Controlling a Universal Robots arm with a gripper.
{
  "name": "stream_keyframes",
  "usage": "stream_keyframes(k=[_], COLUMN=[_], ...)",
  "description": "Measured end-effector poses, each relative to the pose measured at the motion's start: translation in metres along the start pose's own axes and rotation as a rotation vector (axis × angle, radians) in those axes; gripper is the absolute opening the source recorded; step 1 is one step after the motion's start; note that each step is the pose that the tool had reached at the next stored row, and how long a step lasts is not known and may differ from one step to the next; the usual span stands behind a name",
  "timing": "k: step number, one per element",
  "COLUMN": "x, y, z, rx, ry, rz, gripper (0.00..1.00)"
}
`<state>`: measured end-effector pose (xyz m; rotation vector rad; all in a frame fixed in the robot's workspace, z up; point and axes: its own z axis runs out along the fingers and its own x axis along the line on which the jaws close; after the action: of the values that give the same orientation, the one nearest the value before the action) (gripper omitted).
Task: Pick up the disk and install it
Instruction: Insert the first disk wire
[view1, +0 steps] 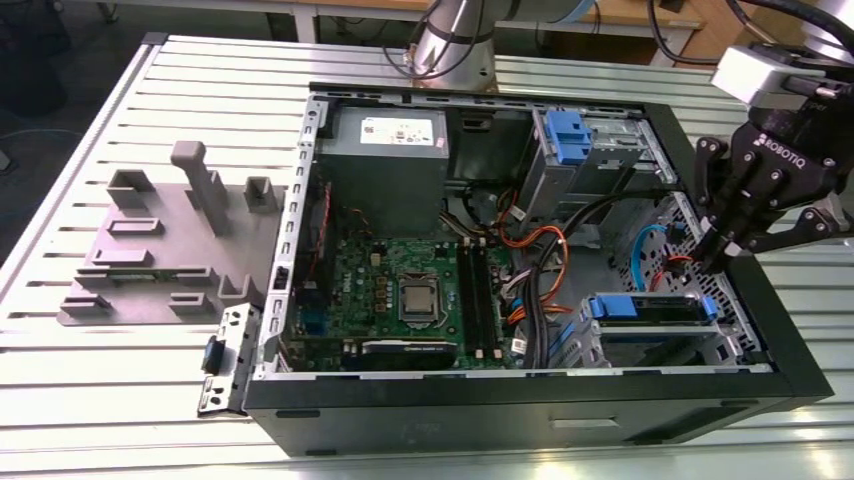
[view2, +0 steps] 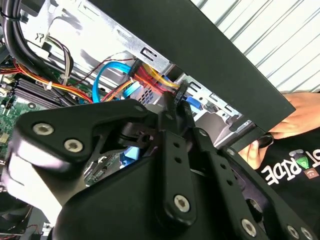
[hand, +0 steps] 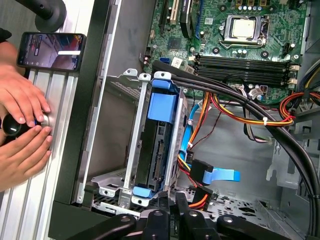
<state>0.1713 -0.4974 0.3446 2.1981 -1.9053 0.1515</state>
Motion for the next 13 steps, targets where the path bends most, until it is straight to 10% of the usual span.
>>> stream_keyframes(k=[13], x=[0.0000], y=[-0.0001], z=[0.0000], rx=[0.0000], ry=[0.0001], rz=[0.000], gripper=[0.18])
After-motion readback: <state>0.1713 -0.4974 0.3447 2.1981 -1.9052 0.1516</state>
